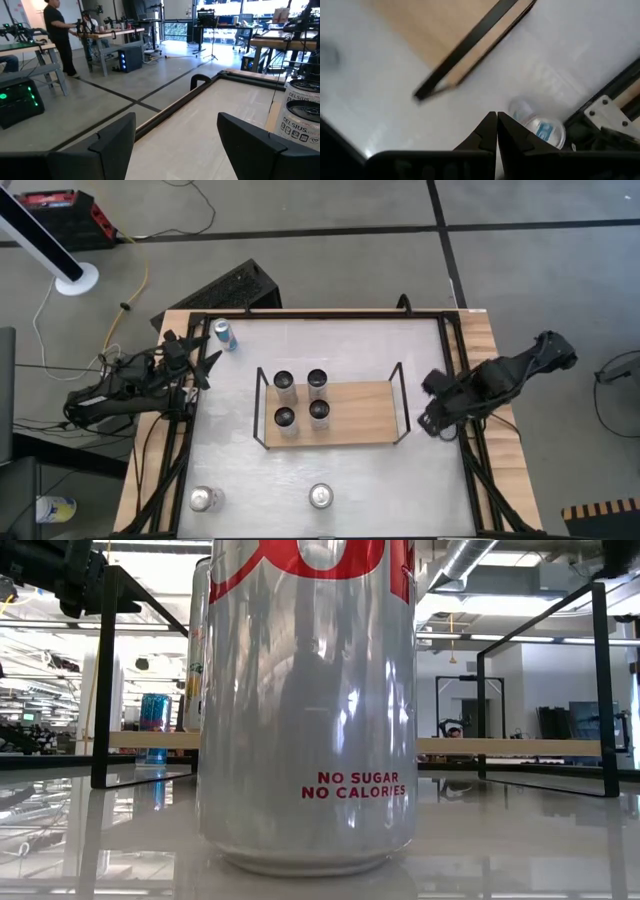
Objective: Place canned beverage on shelf
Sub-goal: Put the right blue soda can on the shelf
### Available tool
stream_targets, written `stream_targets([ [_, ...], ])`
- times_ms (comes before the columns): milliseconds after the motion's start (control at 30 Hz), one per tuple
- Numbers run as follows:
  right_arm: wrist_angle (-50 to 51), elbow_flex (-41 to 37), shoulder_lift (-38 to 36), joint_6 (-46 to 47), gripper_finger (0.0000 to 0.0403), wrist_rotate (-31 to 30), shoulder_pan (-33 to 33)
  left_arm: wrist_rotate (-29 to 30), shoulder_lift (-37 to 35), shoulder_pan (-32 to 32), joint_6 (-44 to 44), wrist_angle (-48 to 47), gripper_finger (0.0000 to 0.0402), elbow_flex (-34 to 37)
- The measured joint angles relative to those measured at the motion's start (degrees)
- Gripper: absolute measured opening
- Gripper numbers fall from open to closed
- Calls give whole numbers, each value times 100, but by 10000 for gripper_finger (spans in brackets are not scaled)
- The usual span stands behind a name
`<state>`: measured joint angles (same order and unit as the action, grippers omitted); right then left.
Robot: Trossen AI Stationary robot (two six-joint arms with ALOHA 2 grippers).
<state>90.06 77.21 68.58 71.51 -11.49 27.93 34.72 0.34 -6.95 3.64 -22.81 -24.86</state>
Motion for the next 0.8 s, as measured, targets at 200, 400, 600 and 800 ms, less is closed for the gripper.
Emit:
stream_targets([
  [200,-5,0,481,-1607,44,56,260,0,0,1,0,0,265,0],
  [400,-7,0,780,-3070,95,-63,2,1,1,0,2,0,265,0],
  [600,-7,118,863,-3756,180,242,-448,0,2,0,0,0,265,0],
  [800,0,611,752,-3838,252,1212,-866,0,1,1,0,0,265,0],
])
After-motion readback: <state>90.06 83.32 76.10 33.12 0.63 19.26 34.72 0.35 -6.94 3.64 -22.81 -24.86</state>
